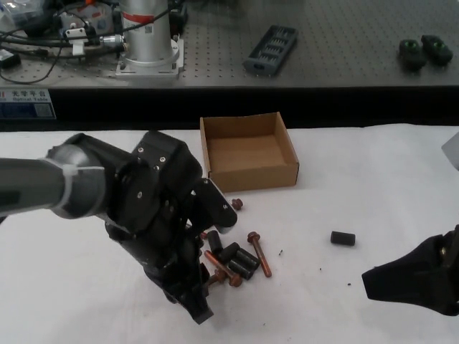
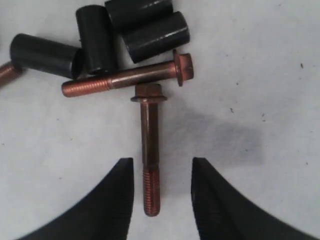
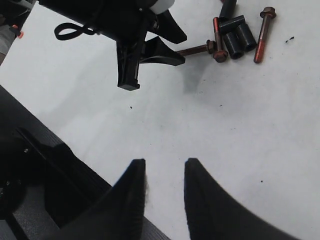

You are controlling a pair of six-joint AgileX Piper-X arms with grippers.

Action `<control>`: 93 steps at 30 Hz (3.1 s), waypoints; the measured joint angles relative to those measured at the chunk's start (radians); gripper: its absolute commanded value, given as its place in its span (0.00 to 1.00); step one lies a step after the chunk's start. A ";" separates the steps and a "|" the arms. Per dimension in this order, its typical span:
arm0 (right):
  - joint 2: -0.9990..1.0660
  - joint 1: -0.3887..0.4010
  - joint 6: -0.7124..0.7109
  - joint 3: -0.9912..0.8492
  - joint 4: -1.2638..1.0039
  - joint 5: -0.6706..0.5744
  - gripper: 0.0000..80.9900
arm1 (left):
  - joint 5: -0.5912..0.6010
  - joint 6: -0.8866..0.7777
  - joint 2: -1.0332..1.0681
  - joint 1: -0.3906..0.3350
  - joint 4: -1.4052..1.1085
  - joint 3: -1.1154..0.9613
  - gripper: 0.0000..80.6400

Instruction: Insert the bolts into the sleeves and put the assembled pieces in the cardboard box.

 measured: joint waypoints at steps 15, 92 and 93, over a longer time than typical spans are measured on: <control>0.000 0.000 0.000 0.000 0.000 -0.001 0.27 | 0.000 0.051 0.090 0.000 0.036 -0.122 0.36; 0.665 -0.176 -0.411 -0.180 -0.170 0.047 0.29 | 0.150 -0.900 -0.491 0.028 -0.385 0.163 0.01; 0.670 -0.177 -0.445 -0.198 -0.164 0.050 0.29 | 0.150 -0.918 -0.505 0.028 -0.401 0.174 0.01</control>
